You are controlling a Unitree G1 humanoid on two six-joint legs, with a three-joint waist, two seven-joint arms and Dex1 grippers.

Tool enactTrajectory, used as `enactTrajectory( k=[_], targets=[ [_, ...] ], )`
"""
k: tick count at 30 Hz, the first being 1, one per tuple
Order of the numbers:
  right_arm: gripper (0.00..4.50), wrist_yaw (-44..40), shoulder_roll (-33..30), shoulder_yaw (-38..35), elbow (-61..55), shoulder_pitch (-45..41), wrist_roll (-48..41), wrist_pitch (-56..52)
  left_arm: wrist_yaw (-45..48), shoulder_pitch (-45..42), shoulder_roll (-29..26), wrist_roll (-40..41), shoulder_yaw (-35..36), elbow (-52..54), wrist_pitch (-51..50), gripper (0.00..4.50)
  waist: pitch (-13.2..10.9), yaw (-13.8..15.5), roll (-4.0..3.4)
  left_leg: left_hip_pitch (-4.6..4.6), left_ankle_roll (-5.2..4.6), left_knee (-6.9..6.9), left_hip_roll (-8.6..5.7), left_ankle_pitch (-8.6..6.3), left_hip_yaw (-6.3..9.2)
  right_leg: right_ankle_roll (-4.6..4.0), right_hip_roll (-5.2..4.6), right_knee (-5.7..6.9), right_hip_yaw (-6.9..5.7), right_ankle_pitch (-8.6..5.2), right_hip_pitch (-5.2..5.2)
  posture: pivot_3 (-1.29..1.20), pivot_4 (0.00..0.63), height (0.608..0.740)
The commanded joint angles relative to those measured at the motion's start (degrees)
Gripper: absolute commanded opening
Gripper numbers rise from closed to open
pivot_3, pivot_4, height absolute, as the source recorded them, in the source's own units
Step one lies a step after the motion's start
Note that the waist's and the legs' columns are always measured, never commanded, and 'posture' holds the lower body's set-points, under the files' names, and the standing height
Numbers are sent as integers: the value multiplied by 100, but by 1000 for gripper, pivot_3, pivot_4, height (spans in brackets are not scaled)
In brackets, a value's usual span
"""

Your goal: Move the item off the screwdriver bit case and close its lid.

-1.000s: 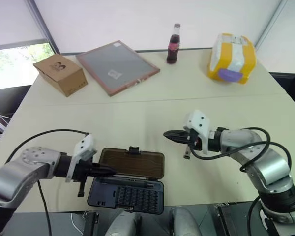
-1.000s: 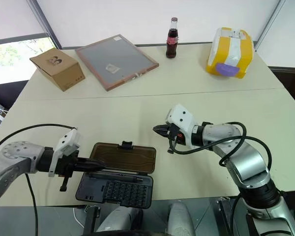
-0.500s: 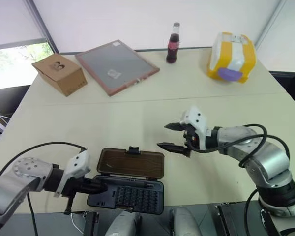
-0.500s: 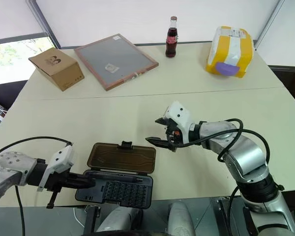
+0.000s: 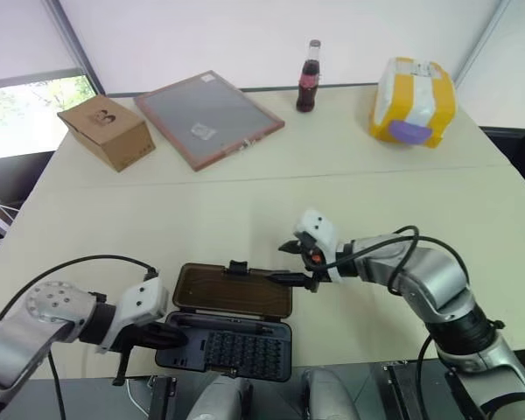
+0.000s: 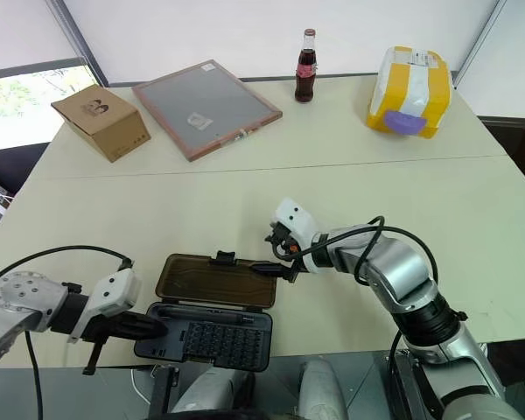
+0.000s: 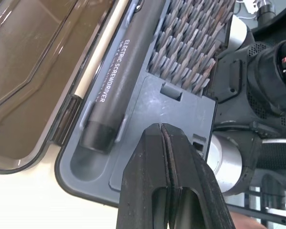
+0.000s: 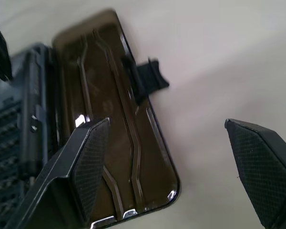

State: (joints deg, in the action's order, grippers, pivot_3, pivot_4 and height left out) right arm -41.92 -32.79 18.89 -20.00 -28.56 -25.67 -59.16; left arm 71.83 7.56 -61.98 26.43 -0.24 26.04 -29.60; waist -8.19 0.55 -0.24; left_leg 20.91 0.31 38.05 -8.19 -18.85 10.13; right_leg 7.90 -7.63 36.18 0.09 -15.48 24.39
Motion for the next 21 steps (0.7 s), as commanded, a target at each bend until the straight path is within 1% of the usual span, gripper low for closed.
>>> enactTrajectory(
  k=[1,4,5,10,13,17,19,21],
  targets=[
    [3978,-33,-41,262,171,-41,290,262,-47,-12,21,156,125,193,-103,0,0,-2,0,0,0,0,0,0,0,0,0,0,0,0,0,0,150,740],
    [3222,57,-3,534,520,-62,627,371,-23,14,-40,45,88,200,-7,0,2,-6,2,0,0,1,0,0,-3,0,0,1,0,0,1,0,150,740],
    [2755,12,-41,654,557,-51,729,441,-10,33,-60,24,89,197,16,0,2,-7,3,-1,0,1,0,0,-3,0,0,2,0,0,0,0,150,740],
    [83,-118,-316,1156,650,19,1353,886,-49,125,-23,43,151,162,26,0,4,-16,5,-2,0,1,0,0,-3,0,0,2,0,0,0,0,150,740],
    [30,-142,-466,1370,763,16,1747,1181,-123,123,44,69,186,129,34,0,10,0,14,-21,0,1,2,0,-3,0,2,2,-1,0,-18,0,150,740],
    [30,-18,-560,1278,1251,-108,2214,1622,-279,-155,278,281,275,49,-109,0,19,22,29,-60,-2,1,1,-2,-4,0,3,-8,-1,0,-64,0,150,740],
    [30,65,-706,1260,1537,-256,2543,2029,-326,-288,376,385,308,51,-207,0,21,19,33,-70,-2,3,1,-1,-3,-1,4,-8,-2,0,-76,0,150,740],
    [30,120,-962,1404,1752,-439,3035,2622,-372,-372,451,445,308,62,-258,0,20,23,31,-79,-1,4,0,-1,-3,-2,5,-8,-2,1,-84,0,150,740]
  ],
)
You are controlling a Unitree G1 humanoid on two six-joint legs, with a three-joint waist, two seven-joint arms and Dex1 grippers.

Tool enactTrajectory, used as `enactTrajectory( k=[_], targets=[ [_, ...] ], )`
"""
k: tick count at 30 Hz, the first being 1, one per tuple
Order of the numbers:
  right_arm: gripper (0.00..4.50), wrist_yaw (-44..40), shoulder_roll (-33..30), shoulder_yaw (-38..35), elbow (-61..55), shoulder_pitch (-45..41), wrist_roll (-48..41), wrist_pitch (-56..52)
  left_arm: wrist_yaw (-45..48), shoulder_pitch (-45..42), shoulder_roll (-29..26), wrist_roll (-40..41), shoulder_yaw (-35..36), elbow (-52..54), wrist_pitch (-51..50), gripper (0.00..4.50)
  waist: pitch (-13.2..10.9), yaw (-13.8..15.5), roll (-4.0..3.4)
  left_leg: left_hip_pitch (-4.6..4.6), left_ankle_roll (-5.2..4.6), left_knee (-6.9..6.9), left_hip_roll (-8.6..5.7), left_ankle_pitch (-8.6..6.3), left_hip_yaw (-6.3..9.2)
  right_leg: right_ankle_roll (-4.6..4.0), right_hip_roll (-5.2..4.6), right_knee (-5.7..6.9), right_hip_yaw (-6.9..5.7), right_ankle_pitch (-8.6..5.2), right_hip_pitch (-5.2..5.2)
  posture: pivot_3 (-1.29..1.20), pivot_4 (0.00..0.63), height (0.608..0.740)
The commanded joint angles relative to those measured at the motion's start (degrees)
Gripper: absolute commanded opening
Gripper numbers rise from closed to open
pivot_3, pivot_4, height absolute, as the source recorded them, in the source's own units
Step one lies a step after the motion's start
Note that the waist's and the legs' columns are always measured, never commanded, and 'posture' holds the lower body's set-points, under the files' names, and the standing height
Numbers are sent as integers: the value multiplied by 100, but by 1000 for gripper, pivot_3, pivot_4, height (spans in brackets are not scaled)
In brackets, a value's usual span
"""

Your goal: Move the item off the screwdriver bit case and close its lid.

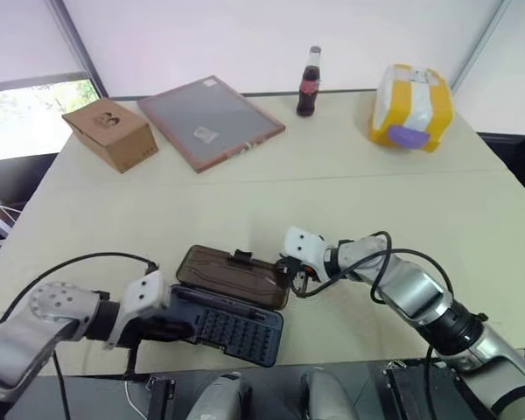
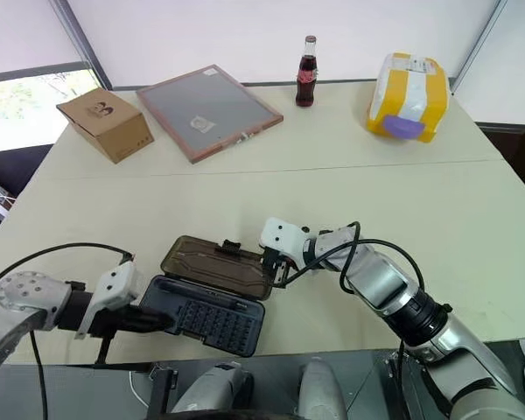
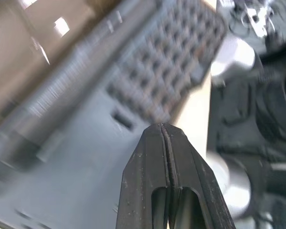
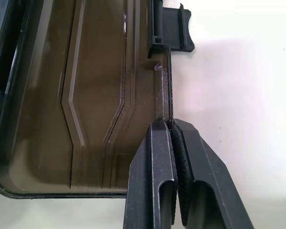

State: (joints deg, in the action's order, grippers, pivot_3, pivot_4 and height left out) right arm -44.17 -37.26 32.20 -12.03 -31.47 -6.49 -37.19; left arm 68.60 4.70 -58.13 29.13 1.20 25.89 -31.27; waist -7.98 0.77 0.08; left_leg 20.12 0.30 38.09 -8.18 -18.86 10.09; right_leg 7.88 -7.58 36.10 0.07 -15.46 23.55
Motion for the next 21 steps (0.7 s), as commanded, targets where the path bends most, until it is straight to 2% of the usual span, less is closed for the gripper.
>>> enactTrajectory(
  k=[1,5,8,12,18,21],
  targets=[
    [30,351,-643,149,1030,-247,1352,726,-71,-125,96,206,154,79,-120,0,-2,10,-3,-2,0,0,-2,0,0,0,1,0,0,1,-2,0,150,740],
    [30,344,-961,269,1251,-635,2056,1605,-106,-251,156,254,108,26,-190,0,-5,83,-8,8,0,10,-13,1,2,0,-2,2,-2,1,2,0,150,740],
    [30,334,-994,230,1493,-777,2350,1964,-101,-308,179,216,69,-27,-179,0,-5,160,-9,16,0,14,-14,1,1,-1,-1,3,-2,2,11,0,150,740],
    [30,391,-1065,312,2063,-984,2835,3085,-100,-365,227,165,29,-99,-123,0,-6,156,-9,25,0,13,-13,1,1,-1,-1,3,-1,1,18,0,150,740],
    [30,362,-864,312,2776,-1144,2998,4558,-213,-559,421,72,-21,-280,-24,0,-7,153,-11,25,1,12,-13,1,0,-1,1,2,-1,1,20,0,150,740],
    [30,338,-716,213,2972,-1161,2986,4919,-277,-583,502,61,-11,-280,-3,0,-7,139,-11,25,0,11,-12,1,0,-1,2,2,-1,1,21,0,150,740]
  ],
)
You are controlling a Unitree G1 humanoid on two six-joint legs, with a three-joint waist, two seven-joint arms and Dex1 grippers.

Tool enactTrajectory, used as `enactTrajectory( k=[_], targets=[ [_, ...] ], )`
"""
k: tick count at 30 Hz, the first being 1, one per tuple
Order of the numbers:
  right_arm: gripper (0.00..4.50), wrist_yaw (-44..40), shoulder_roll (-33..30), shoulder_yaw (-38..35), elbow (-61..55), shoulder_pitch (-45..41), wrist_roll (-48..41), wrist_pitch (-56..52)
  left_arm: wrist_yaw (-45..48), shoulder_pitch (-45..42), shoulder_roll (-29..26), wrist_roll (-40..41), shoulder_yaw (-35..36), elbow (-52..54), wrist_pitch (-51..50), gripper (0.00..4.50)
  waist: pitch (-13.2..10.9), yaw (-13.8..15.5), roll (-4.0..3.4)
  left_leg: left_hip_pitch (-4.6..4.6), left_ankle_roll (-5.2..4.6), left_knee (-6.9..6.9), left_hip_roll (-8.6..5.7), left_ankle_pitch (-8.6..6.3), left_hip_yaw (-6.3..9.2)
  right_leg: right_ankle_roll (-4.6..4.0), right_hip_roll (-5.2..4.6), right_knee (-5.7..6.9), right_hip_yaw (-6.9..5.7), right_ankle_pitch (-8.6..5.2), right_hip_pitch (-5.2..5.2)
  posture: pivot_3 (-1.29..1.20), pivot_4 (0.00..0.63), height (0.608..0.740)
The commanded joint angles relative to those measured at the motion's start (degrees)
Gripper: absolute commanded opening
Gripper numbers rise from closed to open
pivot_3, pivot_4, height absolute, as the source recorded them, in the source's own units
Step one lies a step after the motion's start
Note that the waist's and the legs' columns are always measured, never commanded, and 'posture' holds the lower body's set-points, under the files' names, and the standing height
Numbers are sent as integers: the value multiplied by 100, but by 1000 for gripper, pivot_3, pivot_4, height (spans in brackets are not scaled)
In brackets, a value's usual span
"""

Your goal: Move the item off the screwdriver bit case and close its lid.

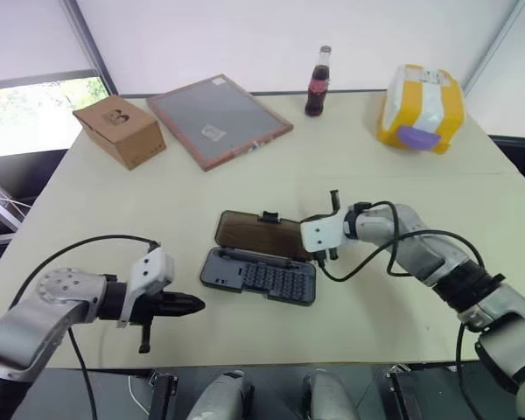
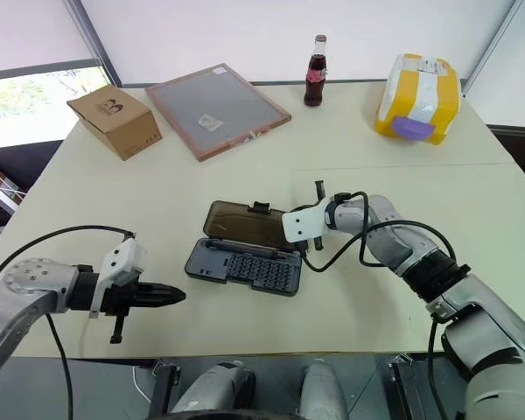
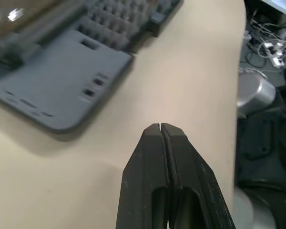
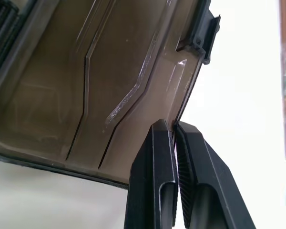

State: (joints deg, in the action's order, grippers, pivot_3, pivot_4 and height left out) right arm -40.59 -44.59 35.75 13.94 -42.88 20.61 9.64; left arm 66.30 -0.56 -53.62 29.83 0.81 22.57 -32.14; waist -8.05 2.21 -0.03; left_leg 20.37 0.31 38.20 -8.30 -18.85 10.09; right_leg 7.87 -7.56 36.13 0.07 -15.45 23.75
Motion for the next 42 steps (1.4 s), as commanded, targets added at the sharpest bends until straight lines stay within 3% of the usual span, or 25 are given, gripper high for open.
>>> enactTrajectory(
  k=[1,11,28,35,38,42],
  targets=[
    [30,-26,62,-171,439,-39,305,343,-90,-72,87,-17,39,47,94,0,0,-12,0,0,0,-1,1,0,0,0,1,0,0,0,1,0,150,740],
    [30,15,590,-459,948,-278,375,1262,-492,-595,629,-235,-75,-264,197,0,-1,-131,0,3,1,-6,10,0,-1,0,10,1,3,0,12,0,150,740],
    [30,-547,742,-1020,355,81,172,656,-470,-618,797,-762,-655,-572,586,0,-3,-162,-4,13,1,-15,12,1,-6,0,11,7,8,0,32,0,150,740],
    [30,-1214,1097,-1434,135,235,-796,-278,-498,-700,900,-565,-504,-680,489,0,-3,-175,-4,13,1,-16,14,1,-9,0,12,7,11,0,33,0,150,740],
    [1002,-1499,1100,-1559,150,224,-987,-561,-455,-729,863,-302,-330,-562,228,0,-4,-187,-5,18,1,-16,14,0,-9,0,11,8,12,0,36,0,150,740],
    [3090,-1503,1104,-1587,114,195,-939,-595,-409,-547,777,-223,-284,-463,146,0,-8,-217,-12,31,1,-16,14,1,-10,0,11,10,12,0,56,0,150,740]
  ],
)
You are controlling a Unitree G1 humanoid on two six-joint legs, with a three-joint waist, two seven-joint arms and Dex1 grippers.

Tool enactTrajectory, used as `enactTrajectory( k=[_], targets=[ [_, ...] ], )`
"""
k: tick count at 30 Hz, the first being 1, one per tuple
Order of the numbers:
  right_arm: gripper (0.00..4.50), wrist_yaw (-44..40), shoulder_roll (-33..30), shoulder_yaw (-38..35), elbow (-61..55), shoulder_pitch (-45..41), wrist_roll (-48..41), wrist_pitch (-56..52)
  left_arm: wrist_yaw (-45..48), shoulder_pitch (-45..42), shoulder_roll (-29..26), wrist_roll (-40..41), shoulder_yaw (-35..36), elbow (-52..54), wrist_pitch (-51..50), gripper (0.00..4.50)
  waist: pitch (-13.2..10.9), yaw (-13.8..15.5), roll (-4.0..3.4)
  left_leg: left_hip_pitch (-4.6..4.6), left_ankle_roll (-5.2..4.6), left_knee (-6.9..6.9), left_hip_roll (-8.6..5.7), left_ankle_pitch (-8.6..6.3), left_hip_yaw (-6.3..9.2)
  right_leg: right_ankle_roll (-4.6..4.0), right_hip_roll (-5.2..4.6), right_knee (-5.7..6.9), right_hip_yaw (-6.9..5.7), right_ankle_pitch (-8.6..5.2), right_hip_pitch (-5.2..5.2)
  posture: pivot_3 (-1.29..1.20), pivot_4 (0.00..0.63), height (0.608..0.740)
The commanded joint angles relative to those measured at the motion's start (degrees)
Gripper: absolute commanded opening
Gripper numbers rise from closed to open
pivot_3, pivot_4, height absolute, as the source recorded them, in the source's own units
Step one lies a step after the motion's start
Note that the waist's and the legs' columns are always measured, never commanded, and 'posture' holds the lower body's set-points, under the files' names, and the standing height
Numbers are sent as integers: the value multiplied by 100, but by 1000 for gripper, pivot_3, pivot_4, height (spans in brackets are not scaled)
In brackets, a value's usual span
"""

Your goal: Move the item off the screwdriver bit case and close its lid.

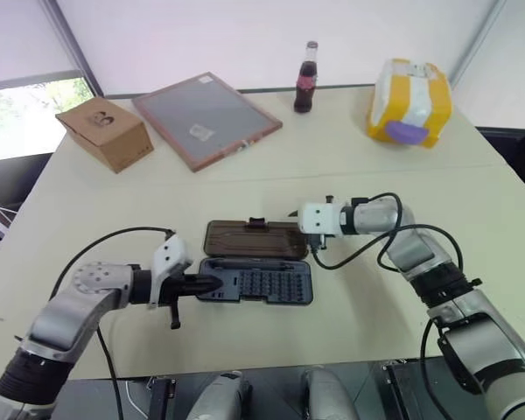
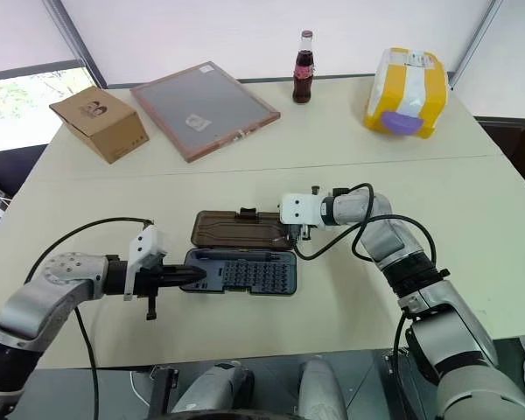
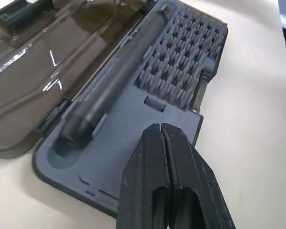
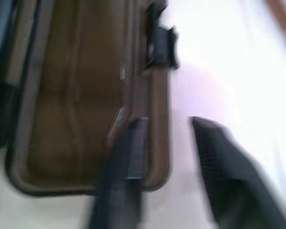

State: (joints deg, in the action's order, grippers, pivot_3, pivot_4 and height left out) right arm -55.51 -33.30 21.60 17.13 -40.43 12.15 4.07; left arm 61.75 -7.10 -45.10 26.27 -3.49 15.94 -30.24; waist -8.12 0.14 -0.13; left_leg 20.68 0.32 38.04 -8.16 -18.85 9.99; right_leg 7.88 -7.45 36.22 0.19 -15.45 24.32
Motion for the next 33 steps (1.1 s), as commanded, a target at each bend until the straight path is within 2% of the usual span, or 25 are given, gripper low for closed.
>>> enactTrajectory(
  k=[1,2,5,8,13,20,23,29,31,33],
  targets=[
    [3633,-53,-30,-196,-258,-62,-125,-95,49,148,-76,177,176,229,-77,0,-1,-19,-2,0,0,0,0,0,-1,0,0,1,0,0,1,0,150,740],
    [4077,-173,-50,-262,-364,-67,-250,-247,13,168,-59,283,257,268,-171,0,-1,-21,-2,0,0,-1,0,0,-1,0,0,1,0,0,1,0,150,740],
    [4077,-347,96,-763,-716,-219,-976,-1252,-78,125,-48,570,523,305,-426,0,-3,-21,-2,11,0,3,0,0,0,0,-1,0,0,0,6,0,150,740],
    [4077,-331,260,-1062,-921,-388,-1402,-2049,-59,118,-126,474,536,225,-373,0,-4,-62,-4,21,0,6,1,0,1,0,-2,1,0,0,14,0,150,740],
    [4077,-251,436,-846,-916,-452,-1344,-2487,44,78,-105,-315,32,-375,416,0,-4,-93,-4,21,0,1,1,0,1,0,-10,1,-1,0,17,0,150,740],
    [4077,-122,808,-748,-441,-659,-1454,-3216,297,142,-170,-990,-450,-855,1279,0,-2,-94,-6,21,0,6,-2,0,-2,1,-15,2,-2,1,15,0,150,740],
    [4077,8,1047,-667,218,-858,-1326,-3089,325,149,-158,-1105,-515,-950,1455,0,2,-103,-13,16,0,5,-2,0,-4,1,-15,4,-1,1,15,0,150,740],
    [4077,-208,1117,-162,1331,-1082,-876,-2430,302,268,-114,-1156,-552,-949,1555,0,3,-104,-14,11,0,5,-5,0,-6,1,-15,10,-2,1,13,0,150,740],
    [3536,-310,1127,-39,1602,-1124,-771,-2247,290,328,-109,-1217,-577,-988,1630,0,7,-117,-22,7,0,4,-5,0,-6,1,-15,12,-2,1,13,0,150,740],
    [2756,-422,1137,70,1844,-1141,-671,-2060,272,406,-95,-1231,-576,-990,1650,0,9,-119,-21,-15,0,-4,-4,0,-10,1,-15,14,-2,1,-2,0,150,740]
  ],
)
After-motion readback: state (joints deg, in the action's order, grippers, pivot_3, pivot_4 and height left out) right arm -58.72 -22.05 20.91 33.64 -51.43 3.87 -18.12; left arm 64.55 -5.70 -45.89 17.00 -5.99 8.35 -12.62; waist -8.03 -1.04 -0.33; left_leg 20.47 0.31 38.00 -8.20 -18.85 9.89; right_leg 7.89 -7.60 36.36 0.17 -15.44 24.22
